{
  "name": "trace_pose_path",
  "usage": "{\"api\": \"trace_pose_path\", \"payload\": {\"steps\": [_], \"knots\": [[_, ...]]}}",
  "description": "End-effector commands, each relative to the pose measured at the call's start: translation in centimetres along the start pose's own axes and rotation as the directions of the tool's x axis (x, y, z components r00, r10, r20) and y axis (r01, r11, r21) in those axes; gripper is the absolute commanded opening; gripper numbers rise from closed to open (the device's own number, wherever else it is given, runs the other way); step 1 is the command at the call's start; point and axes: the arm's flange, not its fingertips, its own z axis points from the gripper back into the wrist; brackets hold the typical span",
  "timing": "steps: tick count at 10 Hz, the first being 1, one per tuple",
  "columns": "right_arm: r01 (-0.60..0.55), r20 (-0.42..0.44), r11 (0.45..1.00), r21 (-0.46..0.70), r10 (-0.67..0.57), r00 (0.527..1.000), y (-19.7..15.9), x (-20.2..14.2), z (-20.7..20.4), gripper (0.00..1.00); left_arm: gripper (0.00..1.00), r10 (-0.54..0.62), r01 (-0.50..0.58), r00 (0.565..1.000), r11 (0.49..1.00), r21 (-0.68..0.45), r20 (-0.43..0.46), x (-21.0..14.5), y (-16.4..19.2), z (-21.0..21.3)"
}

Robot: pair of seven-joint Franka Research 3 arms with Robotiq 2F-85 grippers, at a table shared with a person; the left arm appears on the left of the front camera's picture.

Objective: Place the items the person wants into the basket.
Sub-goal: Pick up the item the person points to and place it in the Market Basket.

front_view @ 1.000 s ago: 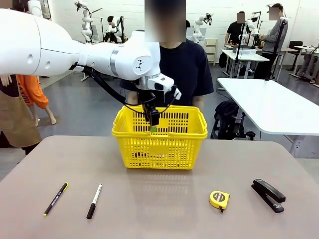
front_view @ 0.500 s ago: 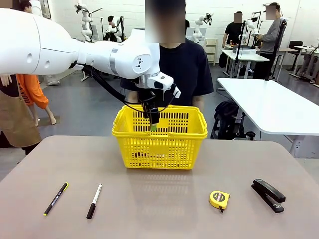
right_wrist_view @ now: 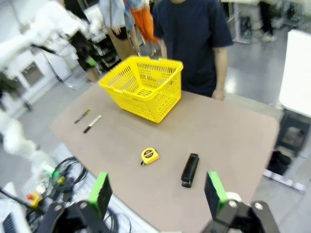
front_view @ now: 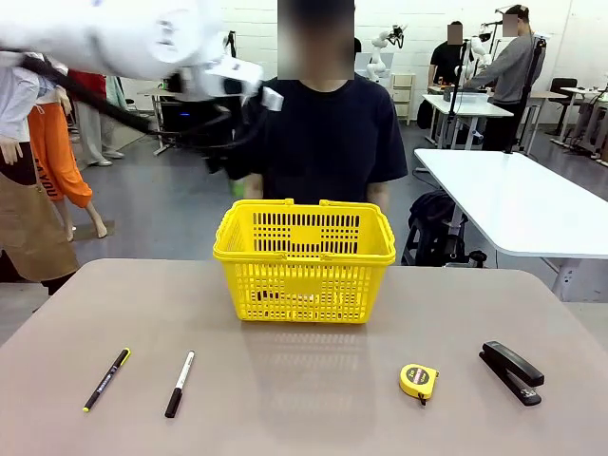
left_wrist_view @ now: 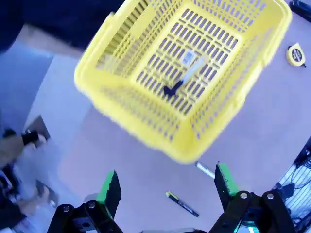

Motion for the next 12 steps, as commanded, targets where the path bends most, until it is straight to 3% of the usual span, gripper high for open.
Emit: {"api": "trace_pose_path", "payload": {"steps": [1,3,5,7,8,9,12], "knots": [[-0.005,0.005,1.0,0.014,0.005,1.0,0.1,0.1,-0.2,1.0,1.0,0.068,-0.071,0.995,0.997,0.034,0.072,-10.3,-2.1,-0.4],[-0.005,0.005,1.0,0.014,0.005,1.0,0.1,0.1,-0.2,1.0,1.0,0.16,-0.164,0.984,0.985,0.046,0.082,-16.6,-2.7,-0.1],[-0.005,0.005,1.0,0.014,0.005,1.0,0.1,0.1,-0.2,1.0,1.0,0.208,-0.215,0.973,0.974,0.068,0.096,-19.9,-3.4,0.8],[-0.005,0.005,1.0,0.014,0.005,1.0,0.1,0.1,-0.2,1.0,1.0,0.232,-0.236,0.971,0.968,0.083,0.054,-20.3,-3.0,1.1],[-0.005,0.005,1.0,0.014,0.005,1.0,0.1,0.1,-0.2,1.0,1.0,0.283,-0.281,0.959,0.952,0.121,-0.007,-19.1,-2.9,0.8],[-0.005,0.005,1.0,0.014,0.005,1.0,0.1,0.1,-0.2,1.0,1.0,0.212,-0.217,0.974,0.974,0.063,0.079,-21.1,-3.1,0.9],[-0.005,0.005,1.0,0.014,0.005,1.0,0.1,0.1,-0.2,1.0,1.0,0.212,-0.217,0.974,0.974,0.063,0.079,-21.1,-3.1,0.9]]}}
